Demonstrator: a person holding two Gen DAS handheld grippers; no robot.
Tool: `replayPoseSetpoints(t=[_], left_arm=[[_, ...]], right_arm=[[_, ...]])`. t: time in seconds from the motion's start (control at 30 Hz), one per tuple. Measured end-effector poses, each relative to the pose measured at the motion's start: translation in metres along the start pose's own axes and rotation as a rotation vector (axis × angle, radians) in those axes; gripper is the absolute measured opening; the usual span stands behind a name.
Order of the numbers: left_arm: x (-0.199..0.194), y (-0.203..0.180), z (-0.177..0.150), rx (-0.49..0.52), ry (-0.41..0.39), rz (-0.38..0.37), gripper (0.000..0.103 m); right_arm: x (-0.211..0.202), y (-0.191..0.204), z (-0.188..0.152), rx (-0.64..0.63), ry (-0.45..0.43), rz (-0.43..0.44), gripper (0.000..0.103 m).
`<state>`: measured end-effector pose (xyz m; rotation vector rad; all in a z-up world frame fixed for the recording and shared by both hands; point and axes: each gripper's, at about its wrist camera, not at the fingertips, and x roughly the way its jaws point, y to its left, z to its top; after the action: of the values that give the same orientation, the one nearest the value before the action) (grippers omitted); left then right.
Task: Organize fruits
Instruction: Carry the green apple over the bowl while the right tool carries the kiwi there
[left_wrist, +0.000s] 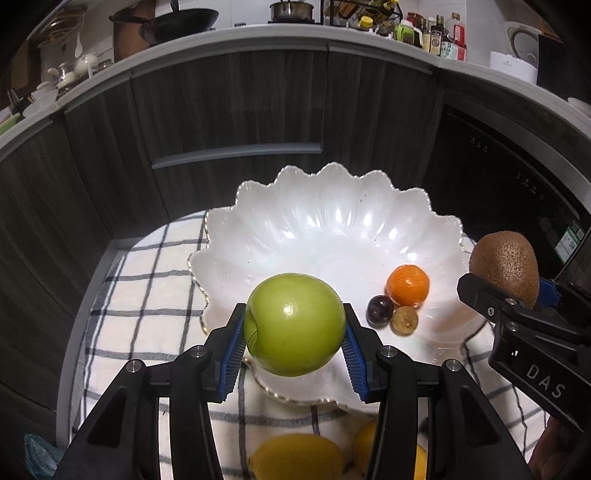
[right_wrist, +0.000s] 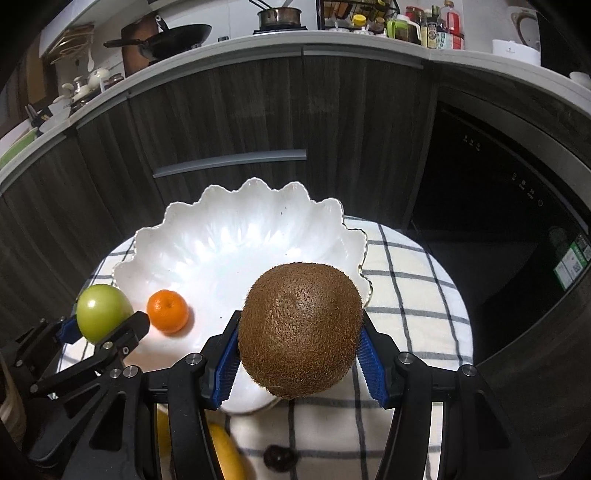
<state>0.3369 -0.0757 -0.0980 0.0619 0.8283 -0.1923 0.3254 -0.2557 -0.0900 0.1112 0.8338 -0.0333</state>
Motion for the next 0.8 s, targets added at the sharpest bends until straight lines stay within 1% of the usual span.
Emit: replayPoseSetpoints(t=[0.2, 0.3, 0.47, 0.6, 0.8], left_arm=[[0.017, 0.006, 0.01, -0.012, 0.009, 0.006, 0.048], [0.026, 0.009, 0.026, -0.014, 0.001, 0.008, 0.048], [0.048, 0.012, 0.047, -0.015, 0.009, 0.02, 0.048], [0.067, 0.014, 0.058, -0.016, 0.038, 0.025, 0.048], [0.088, 0.019, 0.065, -0.027, 0.1, 0.029, 0.048]], right_arm=[[0.015, 0.004, 0.012, -0.001, 0.002, 0.009, 0.058], [0.025, 0.006, 0.025, -0.005, 0.0, 0.011, 0.058], [0.049, 0.01, 0.046, -0.012, 0.027, 0.013, 0.058], [0.069, 0.011, 0.058, -0.02, 0.056, 0.01, 0.058], [0.097, 0.012, 0.068, -0.01, 0.134, 0.029, 0.058]])
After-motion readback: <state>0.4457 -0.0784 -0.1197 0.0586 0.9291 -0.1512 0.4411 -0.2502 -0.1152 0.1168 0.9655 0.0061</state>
